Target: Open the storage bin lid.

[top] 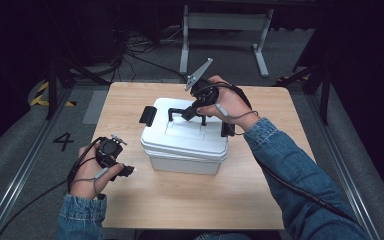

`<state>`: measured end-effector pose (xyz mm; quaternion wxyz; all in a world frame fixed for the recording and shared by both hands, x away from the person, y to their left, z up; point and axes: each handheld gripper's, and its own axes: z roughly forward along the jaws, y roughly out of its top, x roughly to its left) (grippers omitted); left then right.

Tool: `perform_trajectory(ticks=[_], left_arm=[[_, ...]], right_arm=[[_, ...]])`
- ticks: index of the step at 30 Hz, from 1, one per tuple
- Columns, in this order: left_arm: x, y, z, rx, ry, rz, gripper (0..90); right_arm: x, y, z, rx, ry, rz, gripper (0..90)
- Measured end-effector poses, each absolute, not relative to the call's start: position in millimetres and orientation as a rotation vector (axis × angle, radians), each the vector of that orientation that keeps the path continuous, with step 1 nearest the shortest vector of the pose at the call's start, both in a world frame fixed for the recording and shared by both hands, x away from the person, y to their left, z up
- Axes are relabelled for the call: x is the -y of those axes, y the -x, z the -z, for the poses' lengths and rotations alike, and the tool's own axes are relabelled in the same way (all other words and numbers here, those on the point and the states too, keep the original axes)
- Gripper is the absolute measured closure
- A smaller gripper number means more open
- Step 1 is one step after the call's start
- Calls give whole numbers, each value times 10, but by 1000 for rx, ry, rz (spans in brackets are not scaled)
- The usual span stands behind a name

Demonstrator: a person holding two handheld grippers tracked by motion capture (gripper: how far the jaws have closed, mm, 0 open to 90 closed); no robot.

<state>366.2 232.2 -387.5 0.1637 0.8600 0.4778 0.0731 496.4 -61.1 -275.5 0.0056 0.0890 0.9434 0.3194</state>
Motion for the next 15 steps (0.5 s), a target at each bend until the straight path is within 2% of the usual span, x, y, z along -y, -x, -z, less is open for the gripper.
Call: perform_trajectory(ticks=[15], left_arm=[[-2317, -3667, 3883, -1360, -2458, -210, 260]], right_arm=[[779, -4936, 2529, -2903, -286, -1057, 843]])
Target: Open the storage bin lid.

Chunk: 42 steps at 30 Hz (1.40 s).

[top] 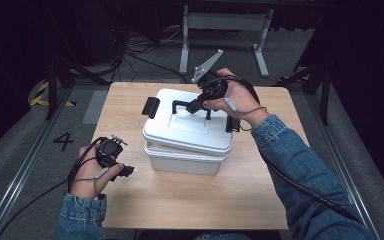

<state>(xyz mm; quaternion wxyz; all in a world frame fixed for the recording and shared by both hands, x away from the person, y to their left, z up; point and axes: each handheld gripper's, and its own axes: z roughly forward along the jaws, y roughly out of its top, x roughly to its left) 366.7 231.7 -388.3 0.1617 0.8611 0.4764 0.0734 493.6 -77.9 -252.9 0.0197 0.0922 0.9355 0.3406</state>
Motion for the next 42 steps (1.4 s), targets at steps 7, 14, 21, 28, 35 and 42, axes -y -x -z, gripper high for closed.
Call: perform_trajectory(ticks=[7, 14, 21, 28, 35, 42], left_arm=[[-2318, -3672, 3886, -1358, -2462, -207, 260], [-2303, -3678, 3889, -1358, -2470, -210, 260], [-2293, -3688, 3902, -1354, -2475, -209, 259], [-2291, -3681, 3900, -1360, -2474, -205, 258], [-2285, -3686, 3911, -1358, -2473, -194, 258], [-2282, -3690, 3919, -1358, -2474, -189, 256]], right_arm=[[930, -4907, 2472, -2885, -303, -1074, 843], [1159, -4911, 2424, -2861, -346, -1090, 843], [1420, -4907, 2355, -2828, -397, -1113, 843], [1663, -4908, 2338, -2800, -450, -1117, 843], [1885, -4908, 2314, -2771, -500, -1122, 843], [2128, -4920, 2325, -2746, -564, -1111, 843]])
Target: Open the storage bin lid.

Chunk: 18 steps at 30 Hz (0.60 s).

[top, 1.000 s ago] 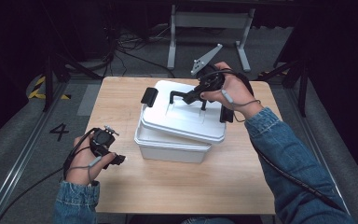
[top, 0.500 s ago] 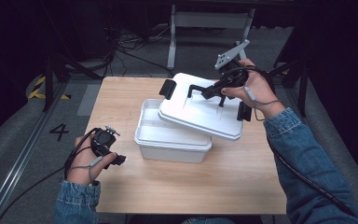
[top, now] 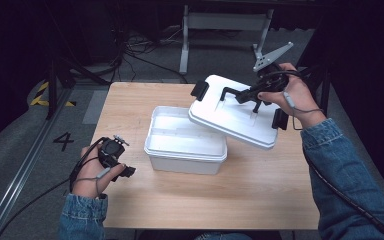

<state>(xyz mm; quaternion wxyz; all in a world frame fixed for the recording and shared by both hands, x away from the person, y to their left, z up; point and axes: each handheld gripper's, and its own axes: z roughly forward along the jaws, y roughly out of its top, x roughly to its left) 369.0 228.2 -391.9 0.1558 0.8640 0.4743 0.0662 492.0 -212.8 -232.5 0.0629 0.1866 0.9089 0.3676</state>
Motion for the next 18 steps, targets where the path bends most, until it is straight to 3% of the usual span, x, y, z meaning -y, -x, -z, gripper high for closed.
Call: perform_trajectory(ticks=[18], left_arm=[[-2271, -3696, 3935, -1356, -2485, -191, 255]], right_arm=[[2700, -4995, 2424, -2666, -763, -1103, 843]])
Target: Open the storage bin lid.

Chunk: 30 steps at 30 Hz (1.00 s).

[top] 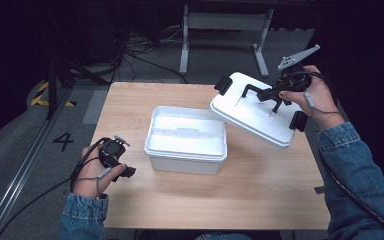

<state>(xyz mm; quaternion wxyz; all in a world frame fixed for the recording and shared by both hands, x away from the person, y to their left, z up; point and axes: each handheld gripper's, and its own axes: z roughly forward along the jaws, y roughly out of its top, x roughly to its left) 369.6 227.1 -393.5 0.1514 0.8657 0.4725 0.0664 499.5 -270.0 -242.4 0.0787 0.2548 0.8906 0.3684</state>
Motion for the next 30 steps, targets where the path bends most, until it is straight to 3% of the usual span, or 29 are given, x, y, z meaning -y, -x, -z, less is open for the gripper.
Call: perform_trajectory(ticks=[17, 30], left_arm=[[-2255, -3701, 3950, -1359, -2496, -181, 255], [-2263, -3705, 3959, -1359, -2497, -173, 255]], right_arm=[[3146, -5180, 2888, -2581, -1007, -1038, 843], [3168, -5266, 3374, -2588, -1091, -989, 844]])
